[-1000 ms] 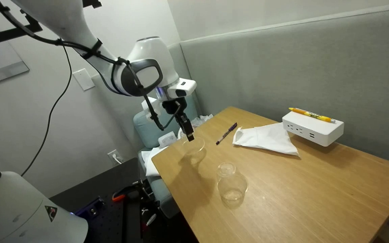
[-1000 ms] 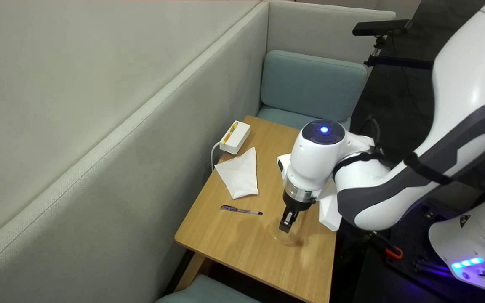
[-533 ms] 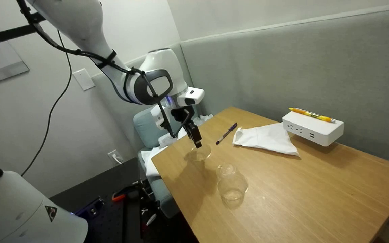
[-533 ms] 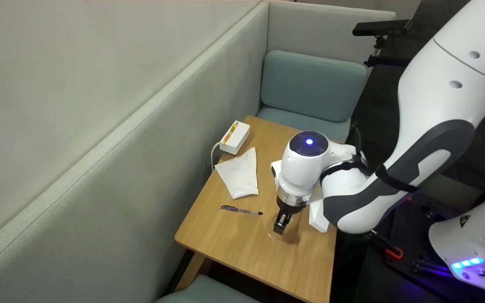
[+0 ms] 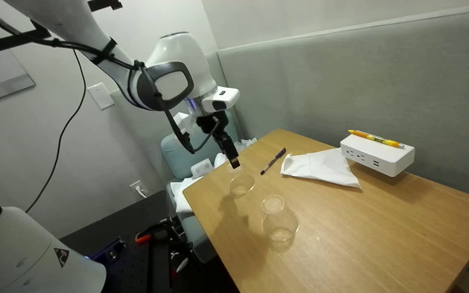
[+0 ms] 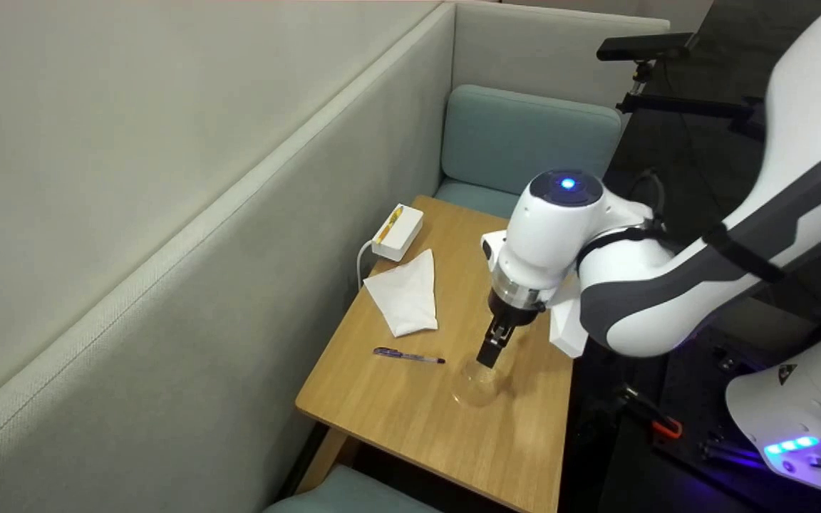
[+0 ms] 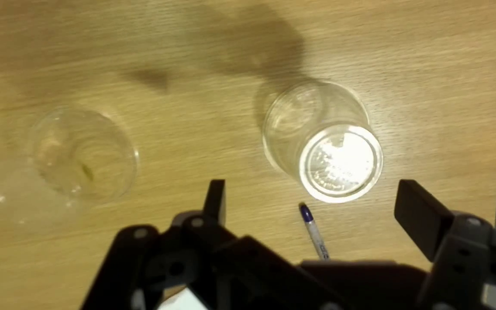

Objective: Remove the plastic cup from on top of the other plastic cup and put it on the left side of the table

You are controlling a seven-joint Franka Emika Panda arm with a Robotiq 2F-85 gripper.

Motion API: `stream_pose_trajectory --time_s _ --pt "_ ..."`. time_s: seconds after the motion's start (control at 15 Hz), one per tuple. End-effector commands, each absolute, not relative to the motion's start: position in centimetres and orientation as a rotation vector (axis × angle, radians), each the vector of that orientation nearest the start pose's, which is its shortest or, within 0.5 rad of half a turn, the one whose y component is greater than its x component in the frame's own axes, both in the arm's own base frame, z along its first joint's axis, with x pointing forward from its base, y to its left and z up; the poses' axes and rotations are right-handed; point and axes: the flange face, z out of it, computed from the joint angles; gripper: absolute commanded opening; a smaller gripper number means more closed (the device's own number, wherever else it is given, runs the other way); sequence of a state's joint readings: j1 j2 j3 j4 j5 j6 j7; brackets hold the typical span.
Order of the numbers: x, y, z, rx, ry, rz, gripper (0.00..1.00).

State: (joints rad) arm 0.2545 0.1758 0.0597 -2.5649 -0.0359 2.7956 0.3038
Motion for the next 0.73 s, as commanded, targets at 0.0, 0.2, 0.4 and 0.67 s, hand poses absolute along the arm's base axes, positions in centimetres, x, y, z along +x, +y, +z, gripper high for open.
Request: stream_pose_trajectory --time_s 0.0,0.2,0.4,0.67 --pt "40.9 10.6 26.2 -3.118 -0.027 -0.109 1.0" --pt "40.2 8.3 29.2 -3.108 0.008 -0.123 1.0" --pt "39.7 7.0 31.2 -3.098 0.028 -0.133 1.0" --pt "39.3 6.1 32.7 -3.083 0.054 -0.144 1.0"
